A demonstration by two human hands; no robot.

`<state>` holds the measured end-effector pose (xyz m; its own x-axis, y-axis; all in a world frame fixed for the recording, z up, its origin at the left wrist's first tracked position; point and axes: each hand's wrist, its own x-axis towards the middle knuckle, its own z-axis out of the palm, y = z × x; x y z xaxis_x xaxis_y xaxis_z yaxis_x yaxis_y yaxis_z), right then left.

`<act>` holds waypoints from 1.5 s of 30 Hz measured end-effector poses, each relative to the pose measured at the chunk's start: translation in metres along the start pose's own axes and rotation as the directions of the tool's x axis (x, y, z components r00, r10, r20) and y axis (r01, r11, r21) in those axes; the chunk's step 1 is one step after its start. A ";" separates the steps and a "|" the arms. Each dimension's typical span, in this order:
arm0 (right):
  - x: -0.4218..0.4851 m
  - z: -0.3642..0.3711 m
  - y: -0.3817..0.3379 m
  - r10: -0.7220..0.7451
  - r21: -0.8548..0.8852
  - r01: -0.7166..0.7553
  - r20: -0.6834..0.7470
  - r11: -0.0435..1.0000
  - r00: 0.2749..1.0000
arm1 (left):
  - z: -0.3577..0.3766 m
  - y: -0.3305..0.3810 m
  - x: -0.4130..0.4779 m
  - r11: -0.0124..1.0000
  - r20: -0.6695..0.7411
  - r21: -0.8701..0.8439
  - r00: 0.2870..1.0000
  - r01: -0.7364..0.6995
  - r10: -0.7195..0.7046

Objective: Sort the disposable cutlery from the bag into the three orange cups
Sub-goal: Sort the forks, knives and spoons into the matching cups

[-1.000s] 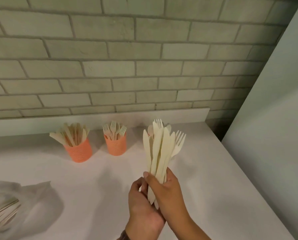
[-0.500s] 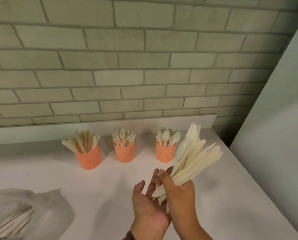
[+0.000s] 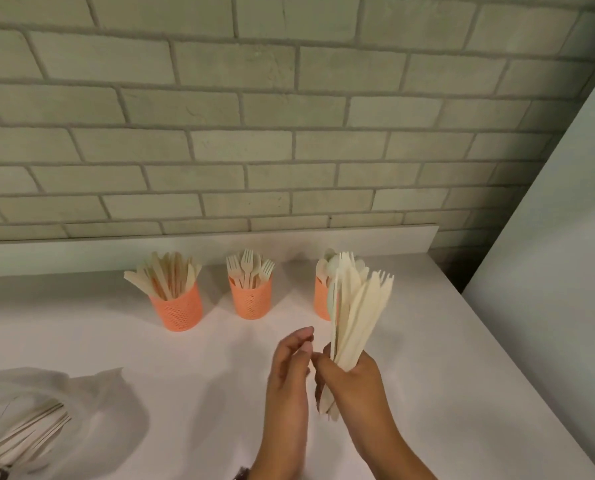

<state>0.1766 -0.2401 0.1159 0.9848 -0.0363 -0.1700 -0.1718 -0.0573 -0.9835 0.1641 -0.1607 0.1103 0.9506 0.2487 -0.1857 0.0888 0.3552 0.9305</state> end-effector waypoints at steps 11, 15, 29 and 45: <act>0.001 0.009 0.016 -0.011 -0.086 0.008 -0.029 0.996 1.000 | -0.008 0.010 0.004 0.709 0.154 0.603 0.926 -0.364 0.345; 0.002 0.007 0.015 -0.080 -0.142 0.090 0.079 0.986 0.994 | -0.011 0.018 0.008 0.822 0.123 0.515 0.970 -0.244 0.211; 0.003 -0.002 0.004 -0.163 -0.026 0.181 0.332 0.983 0.929 | -0.034 0.039 0.021 0.976 0.220 0.208 0.975 -0.063 0.016; 0.027 -0.010 0.017 -0.032 0.034 0.026 0.175 0.999 0.984 | -0.123 0.070 0.133 0.919 -0.401 0.361 0.863 -0.161 0.308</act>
<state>0.1999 -0.2519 0.0950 0.9791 0.1408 -0.1468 -0.1449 -0.0241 -0.9892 0.2596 0.0083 0.1117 0.7284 0.6852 0.0003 0.0358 -0.0385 0.9986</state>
